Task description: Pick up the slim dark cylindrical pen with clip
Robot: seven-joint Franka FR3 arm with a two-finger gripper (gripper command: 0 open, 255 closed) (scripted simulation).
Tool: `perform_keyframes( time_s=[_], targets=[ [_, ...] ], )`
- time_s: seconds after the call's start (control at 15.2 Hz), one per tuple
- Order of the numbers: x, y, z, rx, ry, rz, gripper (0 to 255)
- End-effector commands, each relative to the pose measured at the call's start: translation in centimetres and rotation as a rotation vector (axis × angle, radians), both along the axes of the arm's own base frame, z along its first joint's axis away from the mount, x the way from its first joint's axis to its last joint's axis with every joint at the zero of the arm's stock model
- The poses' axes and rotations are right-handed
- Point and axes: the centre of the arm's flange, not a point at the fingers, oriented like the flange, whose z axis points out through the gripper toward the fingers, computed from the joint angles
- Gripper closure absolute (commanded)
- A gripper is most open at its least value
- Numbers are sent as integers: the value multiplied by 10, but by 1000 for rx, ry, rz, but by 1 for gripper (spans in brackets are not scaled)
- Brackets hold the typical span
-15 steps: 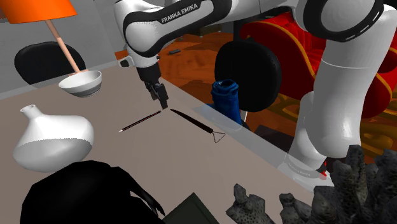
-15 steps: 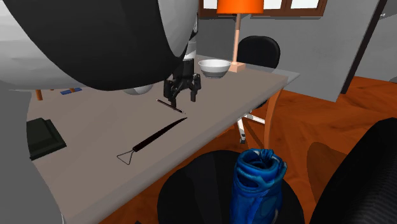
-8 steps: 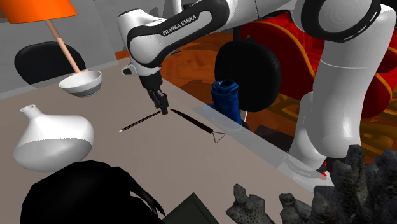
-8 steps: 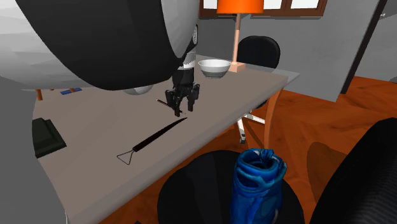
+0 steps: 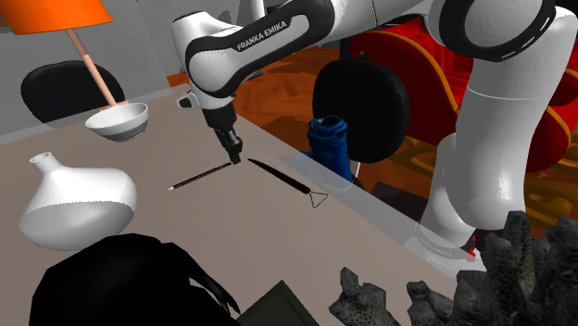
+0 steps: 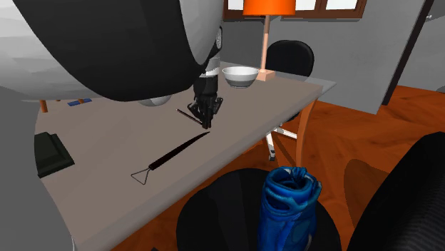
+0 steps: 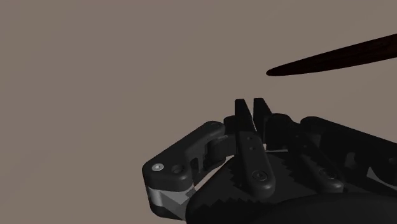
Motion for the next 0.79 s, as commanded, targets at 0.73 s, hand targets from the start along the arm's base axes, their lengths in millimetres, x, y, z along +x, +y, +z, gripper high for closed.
perform_keyframes(
  time_s=[0.73],
  targets=[
    [0, 1, 55, -2, 7, 2, 255]
  ],
)
